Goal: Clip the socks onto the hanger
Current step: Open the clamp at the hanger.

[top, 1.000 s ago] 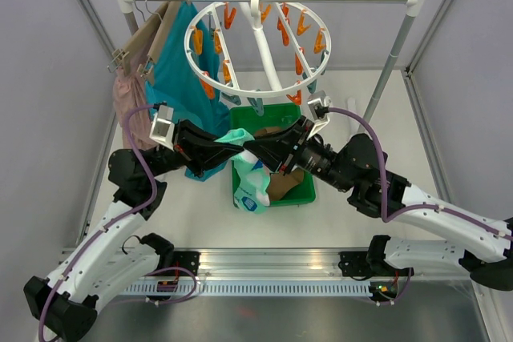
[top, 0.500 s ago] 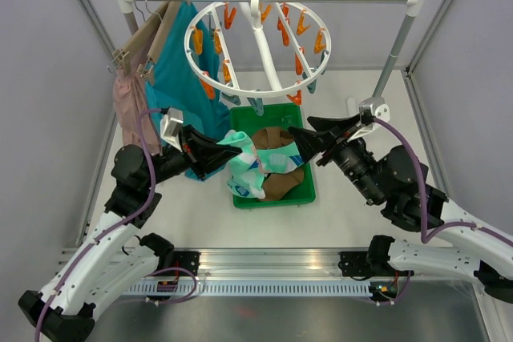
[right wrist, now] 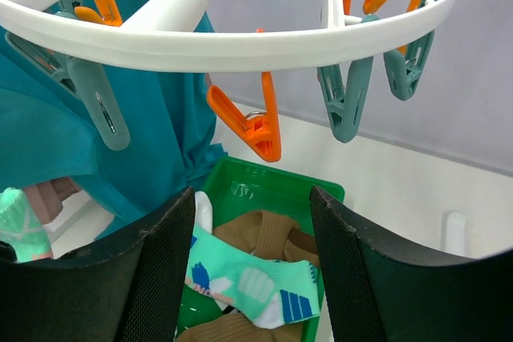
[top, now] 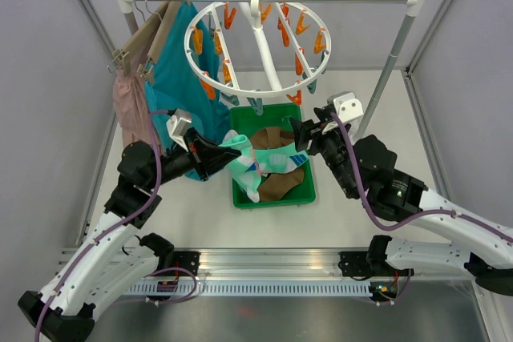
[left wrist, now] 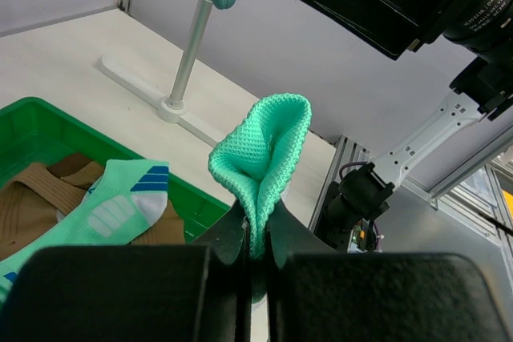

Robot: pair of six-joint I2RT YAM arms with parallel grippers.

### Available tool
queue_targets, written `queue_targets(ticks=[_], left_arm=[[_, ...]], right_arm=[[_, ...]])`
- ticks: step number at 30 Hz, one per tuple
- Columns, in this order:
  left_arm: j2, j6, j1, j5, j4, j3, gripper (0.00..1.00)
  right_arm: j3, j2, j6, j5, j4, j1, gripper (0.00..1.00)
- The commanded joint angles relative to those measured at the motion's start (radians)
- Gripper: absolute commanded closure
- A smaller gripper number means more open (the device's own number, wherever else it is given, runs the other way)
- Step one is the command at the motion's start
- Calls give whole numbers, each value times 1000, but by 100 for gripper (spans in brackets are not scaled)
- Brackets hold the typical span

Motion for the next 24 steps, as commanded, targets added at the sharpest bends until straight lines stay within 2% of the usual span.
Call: queue_targets(ticks=[1, 12, 24], left_arm=[[-3, 43, -3, -19, -4, 34, 98], [-2, 57, -3, -14, -12, 36, 98], [4, 64, -2, -10, -9, 34, 98]], right_arm=[[44, 12, -105, 30, 56, -5, 34], [96, 89, -134, -86, 113, -94, 33], [145, 152, -149, -123, 137, -131, 30]])
